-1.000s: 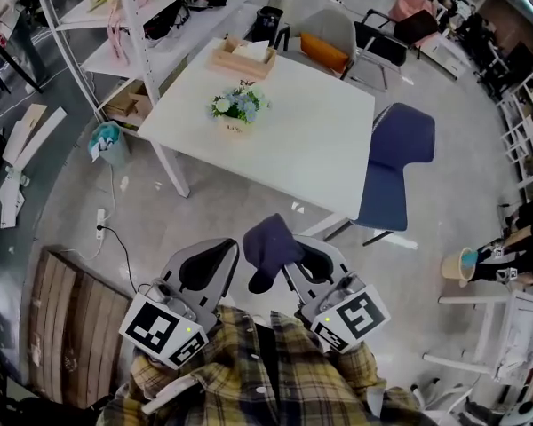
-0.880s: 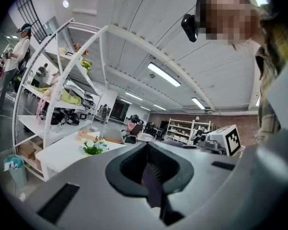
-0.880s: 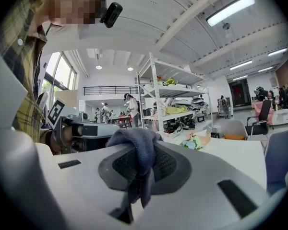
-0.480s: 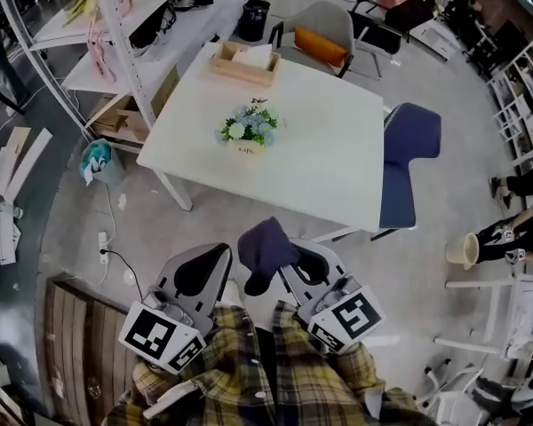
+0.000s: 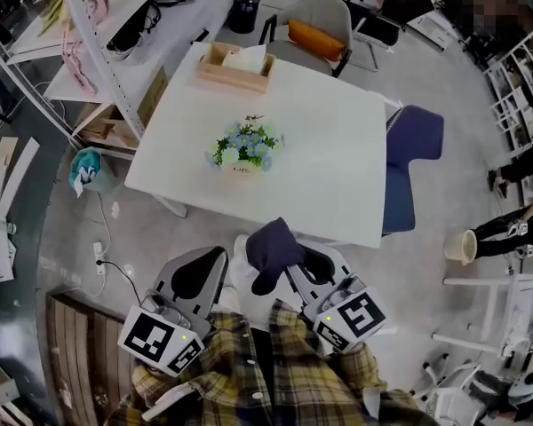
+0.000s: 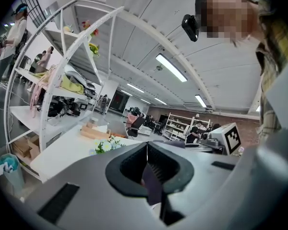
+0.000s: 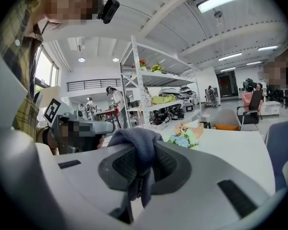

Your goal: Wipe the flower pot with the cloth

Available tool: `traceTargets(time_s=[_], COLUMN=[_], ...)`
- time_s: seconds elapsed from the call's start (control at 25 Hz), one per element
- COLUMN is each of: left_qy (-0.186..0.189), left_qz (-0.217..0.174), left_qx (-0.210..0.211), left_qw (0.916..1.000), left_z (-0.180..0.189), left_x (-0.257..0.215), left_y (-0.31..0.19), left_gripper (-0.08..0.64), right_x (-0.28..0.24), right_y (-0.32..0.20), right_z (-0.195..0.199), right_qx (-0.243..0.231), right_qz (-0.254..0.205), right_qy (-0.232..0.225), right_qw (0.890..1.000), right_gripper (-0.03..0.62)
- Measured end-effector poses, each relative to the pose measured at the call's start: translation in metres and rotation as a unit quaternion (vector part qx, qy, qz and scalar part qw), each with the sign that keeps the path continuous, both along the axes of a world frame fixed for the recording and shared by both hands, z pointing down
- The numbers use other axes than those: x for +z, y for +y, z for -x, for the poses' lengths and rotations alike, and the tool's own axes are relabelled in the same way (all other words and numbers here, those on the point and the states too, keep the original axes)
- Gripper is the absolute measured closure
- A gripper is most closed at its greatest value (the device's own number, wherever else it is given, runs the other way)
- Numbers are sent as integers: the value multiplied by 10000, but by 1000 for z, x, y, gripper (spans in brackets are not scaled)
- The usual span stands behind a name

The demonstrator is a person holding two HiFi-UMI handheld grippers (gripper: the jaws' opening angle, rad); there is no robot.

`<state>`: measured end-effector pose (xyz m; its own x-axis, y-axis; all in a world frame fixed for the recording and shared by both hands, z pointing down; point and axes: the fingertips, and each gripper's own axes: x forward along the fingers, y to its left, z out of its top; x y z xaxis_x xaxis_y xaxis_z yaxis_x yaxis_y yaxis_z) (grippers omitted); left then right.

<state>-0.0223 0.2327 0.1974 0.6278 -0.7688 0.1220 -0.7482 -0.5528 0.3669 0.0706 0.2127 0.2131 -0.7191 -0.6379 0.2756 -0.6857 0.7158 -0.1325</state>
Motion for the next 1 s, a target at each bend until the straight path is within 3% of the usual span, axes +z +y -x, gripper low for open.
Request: traceTargets(time_s=[0.48, 1.0], left_qy=[-152, -214], left_qz=[-232, 200], left_qx=[116, 394], left_qw=[9995, 9988], left_z=[-17, -25], left_x=[-25, 7], left_y=[-135, -176], left_gripper=[549, 549], right_x=[-27, 2], right_y=[-127, -171], right_z=[-34, -58], right_qx=[203, 580], right_qz=[-154, 277], right_qy=[37, 212], right_qw=[9997, 9977], right_gripper=[566, 566])
